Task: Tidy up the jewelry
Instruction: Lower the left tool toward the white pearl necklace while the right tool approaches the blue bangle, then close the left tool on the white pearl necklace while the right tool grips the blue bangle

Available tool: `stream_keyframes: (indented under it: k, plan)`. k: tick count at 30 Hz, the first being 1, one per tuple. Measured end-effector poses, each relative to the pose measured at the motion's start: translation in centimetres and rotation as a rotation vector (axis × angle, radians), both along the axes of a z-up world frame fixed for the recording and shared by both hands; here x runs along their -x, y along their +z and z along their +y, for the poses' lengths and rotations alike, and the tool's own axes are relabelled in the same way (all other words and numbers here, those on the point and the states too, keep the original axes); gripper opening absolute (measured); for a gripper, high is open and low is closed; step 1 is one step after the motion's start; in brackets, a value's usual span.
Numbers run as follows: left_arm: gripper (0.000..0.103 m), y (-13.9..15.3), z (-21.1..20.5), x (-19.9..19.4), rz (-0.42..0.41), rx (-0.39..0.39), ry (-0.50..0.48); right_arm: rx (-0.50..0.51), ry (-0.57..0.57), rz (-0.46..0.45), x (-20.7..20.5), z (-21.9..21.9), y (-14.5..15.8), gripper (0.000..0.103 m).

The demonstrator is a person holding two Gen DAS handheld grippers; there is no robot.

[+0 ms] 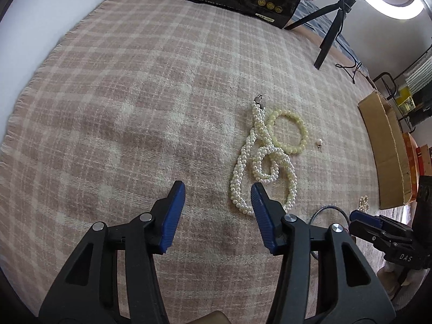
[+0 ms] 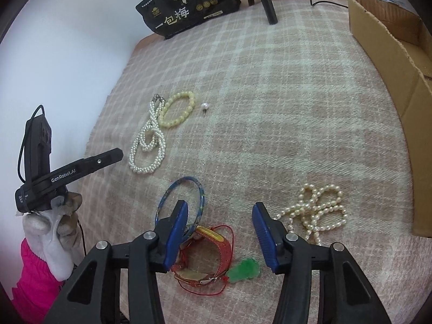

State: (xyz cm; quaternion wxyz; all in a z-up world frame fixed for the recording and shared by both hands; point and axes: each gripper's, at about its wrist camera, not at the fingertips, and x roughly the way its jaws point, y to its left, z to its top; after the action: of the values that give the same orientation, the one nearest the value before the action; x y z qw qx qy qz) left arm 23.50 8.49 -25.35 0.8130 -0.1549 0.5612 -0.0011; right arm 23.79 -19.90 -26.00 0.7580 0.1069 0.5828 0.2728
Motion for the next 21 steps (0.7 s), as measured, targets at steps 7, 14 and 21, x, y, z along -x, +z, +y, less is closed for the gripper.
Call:
stream_keyframes:
  k: [7, 14, 21]
  plan:
    - [0.048, -1.1, -1.3, -0.8, 0.014, -0.067, -0.014, -0.024, 0.007, 0.018, -0.3, 0.6, -0.3, 0.045]
    - [0.048, -1.5, -2.6, -1.2, -0.014, -0.162, -0.042, -0.041, 0.023, 0.036, -0.4, 1.9, -0.8, 0.041]
    - [0.024, -1.6, -3.5, -1.6, -0.060, -0.227, -0.034, -0.054, 0.030, 0.042, -0.4, 2.5, -1.0, 0.033]
